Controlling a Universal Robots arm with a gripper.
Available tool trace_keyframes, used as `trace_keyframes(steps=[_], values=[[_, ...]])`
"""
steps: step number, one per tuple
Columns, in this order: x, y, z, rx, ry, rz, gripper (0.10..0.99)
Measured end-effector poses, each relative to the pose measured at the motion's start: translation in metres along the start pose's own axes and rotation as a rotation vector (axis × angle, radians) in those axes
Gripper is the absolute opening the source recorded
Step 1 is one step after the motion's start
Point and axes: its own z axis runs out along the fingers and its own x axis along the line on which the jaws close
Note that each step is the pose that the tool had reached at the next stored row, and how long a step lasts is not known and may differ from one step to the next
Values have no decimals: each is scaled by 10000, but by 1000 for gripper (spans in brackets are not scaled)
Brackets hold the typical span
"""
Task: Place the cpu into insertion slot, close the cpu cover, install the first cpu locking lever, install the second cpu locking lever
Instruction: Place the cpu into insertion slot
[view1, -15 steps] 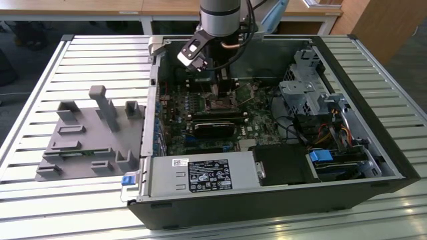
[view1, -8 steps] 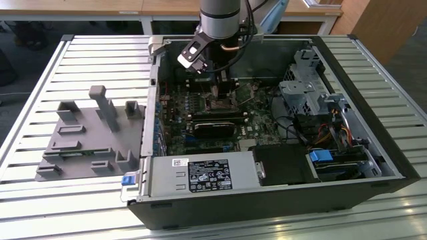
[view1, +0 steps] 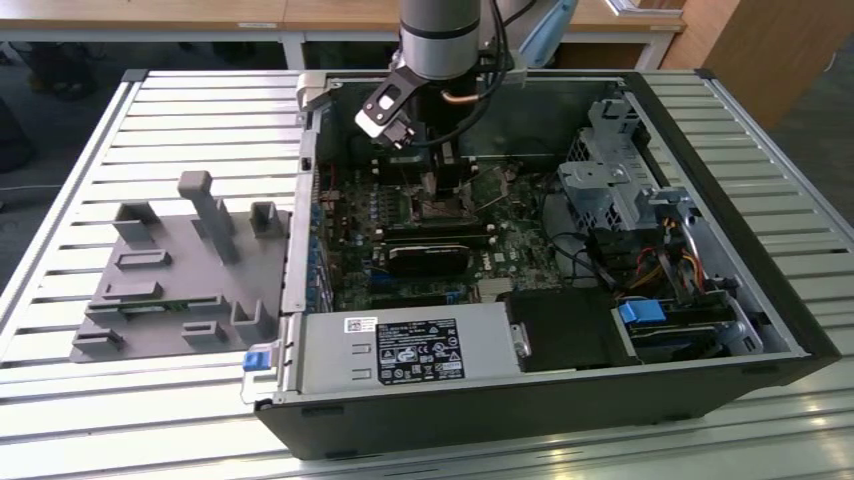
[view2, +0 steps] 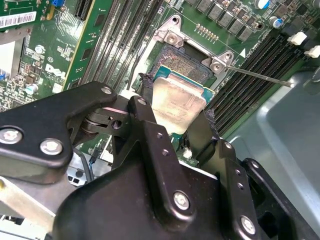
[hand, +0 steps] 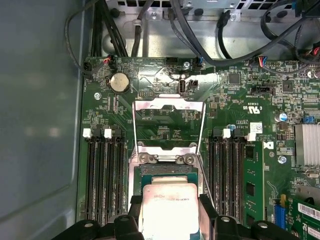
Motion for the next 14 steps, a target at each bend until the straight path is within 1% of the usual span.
trace_keyframes(steps=[14], values=[[3, -3, 33, 0, -2, 6, 525]])
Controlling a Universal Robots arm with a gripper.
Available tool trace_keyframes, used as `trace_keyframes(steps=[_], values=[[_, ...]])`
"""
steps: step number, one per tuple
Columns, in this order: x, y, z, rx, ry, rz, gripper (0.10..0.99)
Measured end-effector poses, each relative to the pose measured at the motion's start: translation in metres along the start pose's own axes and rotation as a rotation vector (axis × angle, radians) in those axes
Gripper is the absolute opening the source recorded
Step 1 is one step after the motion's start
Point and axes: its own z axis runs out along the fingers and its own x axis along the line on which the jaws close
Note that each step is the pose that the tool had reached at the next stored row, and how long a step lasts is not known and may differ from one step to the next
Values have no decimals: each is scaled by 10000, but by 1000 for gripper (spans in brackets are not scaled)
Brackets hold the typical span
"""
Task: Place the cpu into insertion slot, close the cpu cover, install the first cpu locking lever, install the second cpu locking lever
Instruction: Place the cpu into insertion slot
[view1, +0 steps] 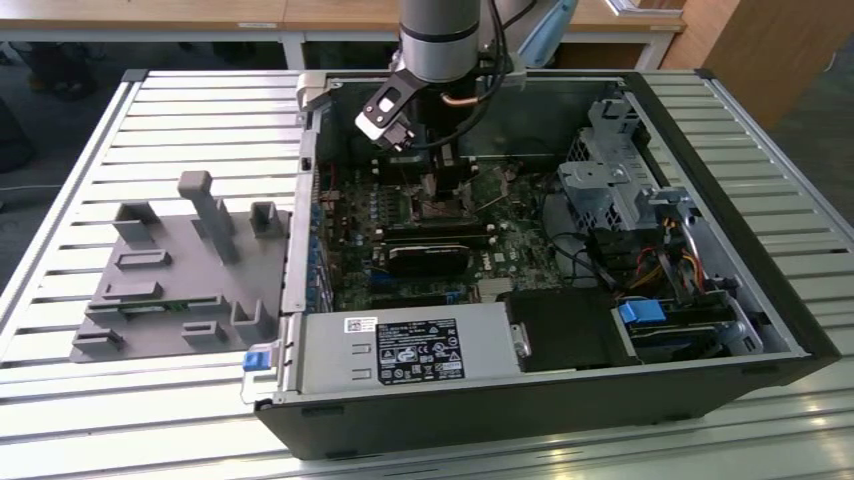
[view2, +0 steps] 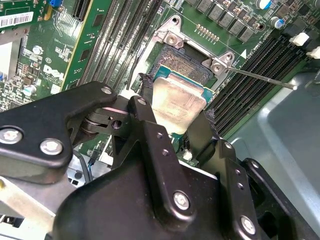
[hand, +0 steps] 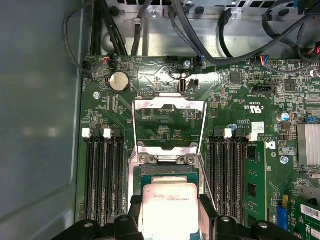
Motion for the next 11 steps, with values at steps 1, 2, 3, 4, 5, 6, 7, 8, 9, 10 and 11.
trace_keyframes(steps=[1, 2, 3, 4, 5, 6, 7, 8, 9, 10, 11], values=[[1, -1, 5, 0, -1, 5, 525], [3, -1, 10, 0, 0, 10, 525], [4, -2, 16, 0, -1, 13, 525], [6, -2, 23, 0, -1, 14, 525], [8, -3, 31, -1, -2, 15, 525], [9, -4, 40, 0, -1, 16, 525], [10, -4, 49, -1, -1, 19, 525], [11, -5, 57, -1, -1, 22, 525], [13, -6, 66, -1, -2, 27, 525], [15, -7, 74, -1, -2, 32, 525], [17, -8, 82, -1, -3, 37, 525]])
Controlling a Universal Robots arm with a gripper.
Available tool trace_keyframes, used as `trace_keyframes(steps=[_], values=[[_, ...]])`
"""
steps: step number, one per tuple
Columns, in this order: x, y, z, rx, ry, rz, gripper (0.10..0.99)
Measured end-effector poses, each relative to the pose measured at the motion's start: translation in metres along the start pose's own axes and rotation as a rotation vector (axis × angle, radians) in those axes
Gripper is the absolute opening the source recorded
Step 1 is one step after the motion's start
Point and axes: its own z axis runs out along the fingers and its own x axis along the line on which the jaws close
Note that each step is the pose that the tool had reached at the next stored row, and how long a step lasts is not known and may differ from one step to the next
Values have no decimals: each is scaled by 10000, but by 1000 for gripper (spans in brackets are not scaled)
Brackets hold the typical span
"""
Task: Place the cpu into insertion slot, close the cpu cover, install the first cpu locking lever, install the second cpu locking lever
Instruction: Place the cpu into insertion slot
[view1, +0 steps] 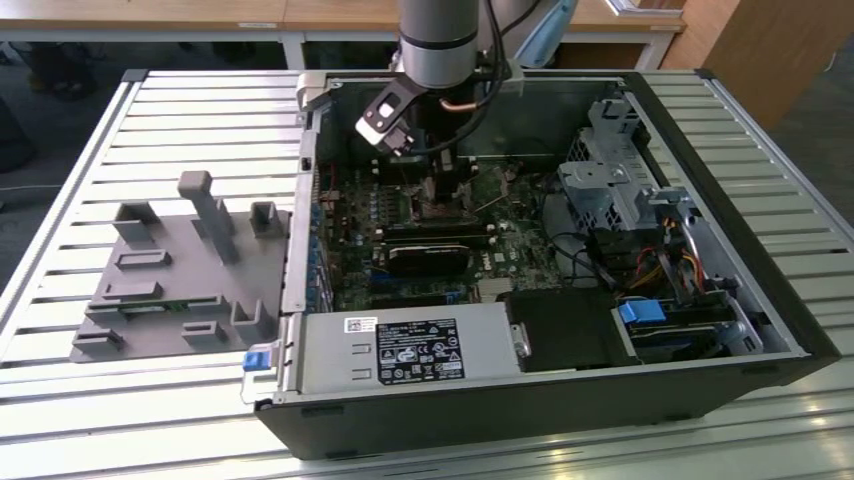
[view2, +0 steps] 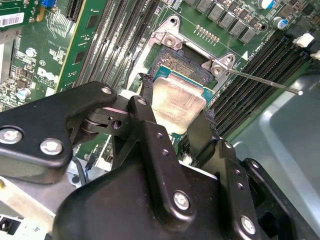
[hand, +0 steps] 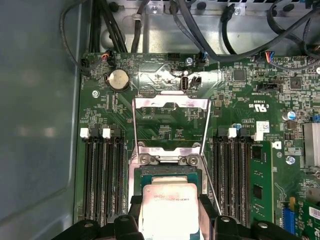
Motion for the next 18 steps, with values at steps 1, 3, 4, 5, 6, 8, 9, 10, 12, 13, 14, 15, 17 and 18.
trace_keyframes(steps=[1, 3, 4, 5, 6, 8, 9, 10, 12, 13, 14, 15, 17, 18], values=[[1, -1, 9, 0, -1, 7, 525], [1, -2, 28, 0, -4, 40, 525], [1, -4, 38, -1, -7, 72, 525], [1, -5, 49, -1, -10, 104, 525], [1, -5, 59, -1, -12, 132, 525], [1, -8, 81, -1, -15, 147, 525], [1, -9, 94, 0, -16, 148, 525], [1, -10, 106, -1, -15, 148, 525], [0, -12, 127, -1, -15, 149, 525], [0, -13, 136, -2, -15, 148, 525], [0, -14, 144, -2, -15, 149, 525], [0, -14, 150, -1, -16, 149, 525], [0, -16, 164, -2, -17, 163, 525], [0, -17, 170, -2, -17, 173, 525]])
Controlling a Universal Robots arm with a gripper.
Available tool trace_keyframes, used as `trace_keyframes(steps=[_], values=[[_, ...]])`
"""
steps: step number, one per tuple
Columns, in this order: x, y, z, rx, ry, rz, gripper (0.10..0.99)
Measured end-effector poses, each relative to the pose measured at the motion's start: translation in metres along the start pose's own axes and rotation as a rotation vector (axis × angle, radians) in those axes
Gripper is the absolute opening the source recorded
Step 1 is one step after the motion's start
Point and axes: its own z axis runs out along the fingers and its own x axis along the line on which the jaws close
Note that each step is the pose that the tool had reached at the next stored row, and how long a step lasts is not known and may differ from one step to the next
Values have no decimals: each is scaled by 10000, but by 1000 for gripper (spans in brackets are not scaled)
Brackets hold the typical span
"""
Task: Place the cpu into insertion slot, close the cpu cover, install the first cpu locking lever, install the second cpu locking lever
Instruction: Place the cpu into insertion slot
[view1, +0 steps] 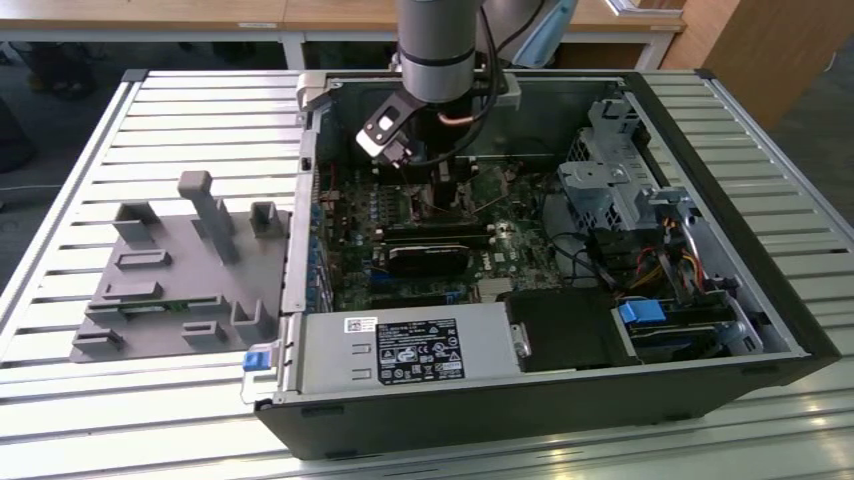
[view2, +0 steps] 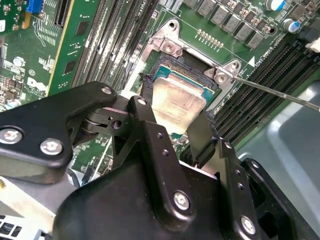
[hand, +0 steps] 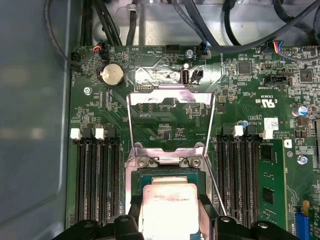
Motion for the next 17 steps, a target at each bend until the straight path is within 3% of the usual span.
trace_keyframes(steps=[17], values=[[-1, -14, 78, -1, -14, 124, 525]])
